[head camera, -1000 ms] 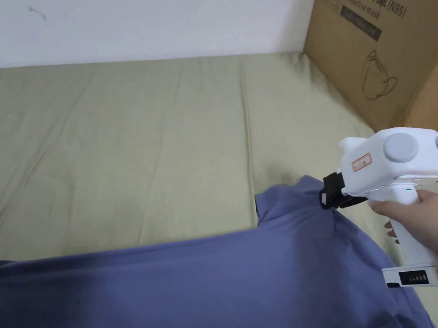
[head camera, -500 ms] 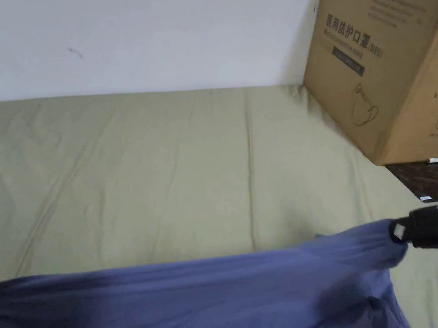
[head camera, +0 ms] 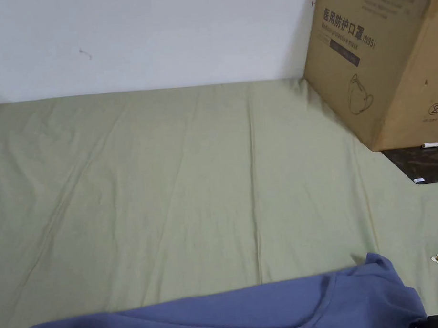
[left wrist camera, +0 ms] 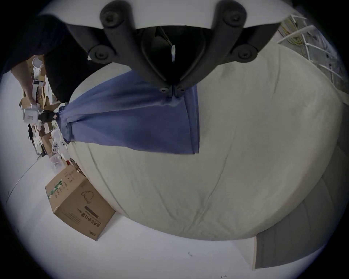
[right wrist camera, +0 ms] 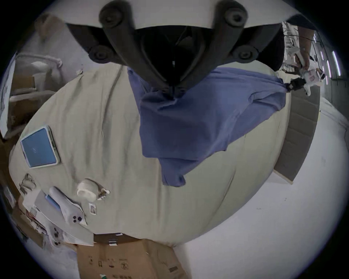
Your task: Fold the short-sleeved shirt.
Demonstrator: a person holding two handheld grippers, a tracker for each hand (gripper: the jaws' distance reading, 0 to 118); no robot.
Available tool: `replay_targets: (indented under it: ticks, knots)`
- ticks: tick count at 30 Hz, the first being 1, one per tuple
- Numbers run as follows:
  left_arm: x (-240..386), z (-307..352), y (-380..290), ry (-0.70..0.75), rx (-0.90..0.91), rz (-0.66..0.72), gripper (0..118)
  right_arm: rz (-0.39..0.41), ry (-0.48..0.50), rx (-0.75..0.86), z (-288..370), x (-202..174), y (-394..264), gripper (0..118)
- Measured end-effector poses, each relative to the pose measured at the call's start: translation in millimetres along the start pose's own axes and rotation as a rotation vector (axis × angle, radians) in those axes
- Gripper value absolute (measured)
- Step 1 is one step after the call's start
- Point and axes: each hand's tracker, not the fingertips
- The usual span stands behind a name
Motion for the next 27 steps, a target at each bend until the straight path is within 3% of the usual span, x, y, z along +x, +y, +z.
replay_targets:
  ticks: [1,2,4,5,6,7,9,12,17,19,20,21,23,24,27]
  knots:
    - [0.2,1.0,-1.7,-0.013,0.013,0.02,9,-0.012,-0.011,0.011,1.9,-4.0,-0.2,4]
    - [1.1,3.8,1.0,-0.035,0.004,0.049,22,-0.017,-0.009,0.023,5.5,-9.2,0.4,18]
    - [6.8,13.4,1.5,-0.016,0.085,0.04,67,0.026,-0.045,0.08,14.7,-20.7,0.5,90]
    - [10.1,18.7,3.4,-0.012,0.117,0.03,92,0.065,-0.052,0.106,18.5,-27.8,1.5,112]
    - [14.5,22.3,4.5,-0.006,0.137,0.033,118,0.093,-0.061,0.119,22.2,-34.3,2.8,117]
    - [19.8,27.1,7.9,-0.003,0.168,0.031,116,0.093,-0.079,0.145,35.3,-44.7,-2.8,117]
    - [30.5,45.6,17.0,-0.031,0.25,0.043,114,0.169,-0.053,0.178,45.7,-63.1,1.2,117]
    - [57.6,63.4,23.3,0.037,0.394,-0.014,114,0.248,-0.061,0.252,60.0,-104.9,14.0,117]
    - [84.7,57.4,42.8,0.136,0.398,-0.038,118,0.288,-0.113,0.3,47.1,-149.8,22.6,117]
    - [91.8,51.4,46.8,0.149,0.395,-0.046,113,0.301,-0.113,0.302,37.1,-158.7,24.5,114]
    - [96.4,47.2,48.7,0.145,0.387,-0.05,104,0.309,-0.104,0.304,33.4,-164.0,26.4,107]
    - [100.5,43.6,50.0,0.147,0.376,-0.053,78,0.316,-0.092,0.3,30.0,-168.3,28.9,84]
    - [113.1,31.9,50.6,0.192,0.34,-0.09,7,0.327,-0.105,0.301,20.6,-180.1,30.9,12]
    - [118.3,27.4,50.4,0.214,0.35,-0.098,0,0.334,-0.13,0.306,17.5,-184.1,30.9,2]
    - [116.5,13.9,56.3,0.184,0.333,-0.104,0,0.347,-0.115,0.292,9.0,-192.8,34.3,2]
